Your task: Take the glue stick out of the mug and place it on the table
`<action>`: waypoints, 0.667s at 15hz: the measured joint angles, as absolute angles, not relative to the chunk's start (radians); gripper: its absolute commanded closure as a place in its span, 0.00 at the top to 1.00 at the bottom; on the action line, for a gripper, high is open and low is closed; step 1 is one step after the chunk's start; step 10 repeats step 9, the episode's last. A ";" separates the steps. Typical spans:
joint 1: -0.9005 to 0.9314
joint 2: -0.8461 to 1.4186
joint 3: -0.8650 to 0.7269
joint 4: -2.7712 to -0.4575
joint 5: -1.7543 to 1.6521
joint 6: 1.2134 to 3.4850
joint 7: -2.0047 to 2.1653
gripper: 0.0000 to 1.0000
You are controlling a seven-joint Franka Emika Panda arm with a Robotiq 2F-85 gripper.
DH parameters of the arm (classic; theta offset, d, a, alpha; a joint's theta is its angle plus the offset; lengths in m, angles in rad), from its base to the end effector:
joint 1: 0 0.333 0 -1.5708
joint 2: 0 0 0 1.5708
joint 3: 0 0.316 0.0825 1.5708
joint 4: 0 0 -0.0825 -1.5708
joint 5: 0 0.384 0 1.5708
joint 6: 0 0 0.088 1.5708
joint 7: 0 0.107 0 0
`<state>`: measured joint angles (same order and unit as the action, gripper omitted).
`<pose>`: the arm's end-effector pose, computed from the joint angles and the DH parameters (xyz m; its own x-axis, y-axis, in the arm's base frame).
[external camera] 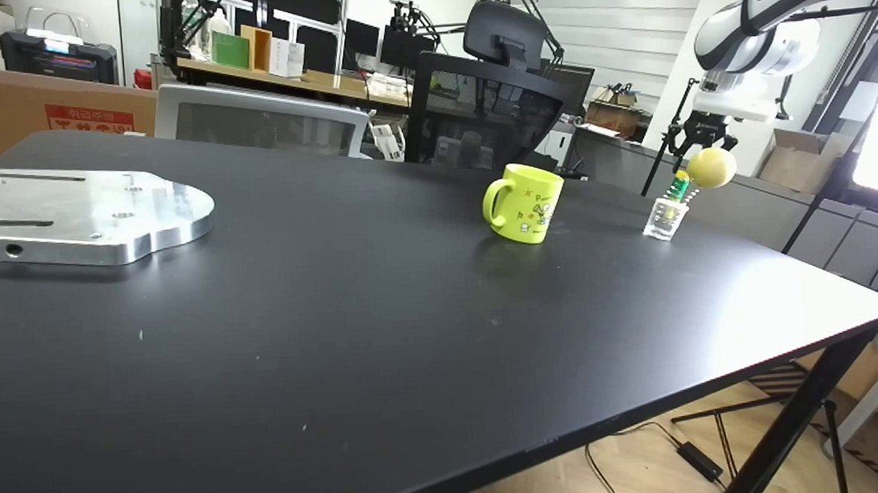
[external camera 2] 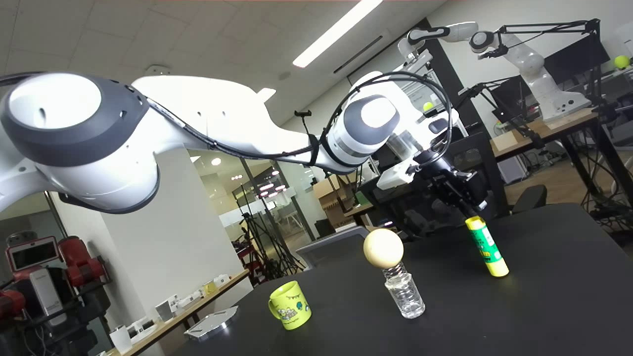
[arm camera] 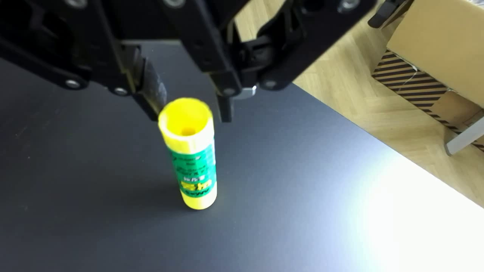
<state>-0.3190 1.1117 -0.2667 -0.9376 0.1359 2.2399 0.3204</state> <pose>0.7207 -0.3643 0.2213 0.6746 -0.6986 0.2386 -0.7261 -0.6862 0.0434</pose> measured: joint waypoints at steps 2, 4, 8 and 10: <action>-0.319 1.112 -0.271 -0.924 0.136 2.238 0.324 0.86; -0.319 1.111 -0.273 -0.902 0.136 2.234 0.329 0.98; -0.315 1.067 -0.272 -0.865 0.138 2.156 0.331 1.00; -0.313 1.047 -0.272 -0.864 0.138 2.118 0.331 1.00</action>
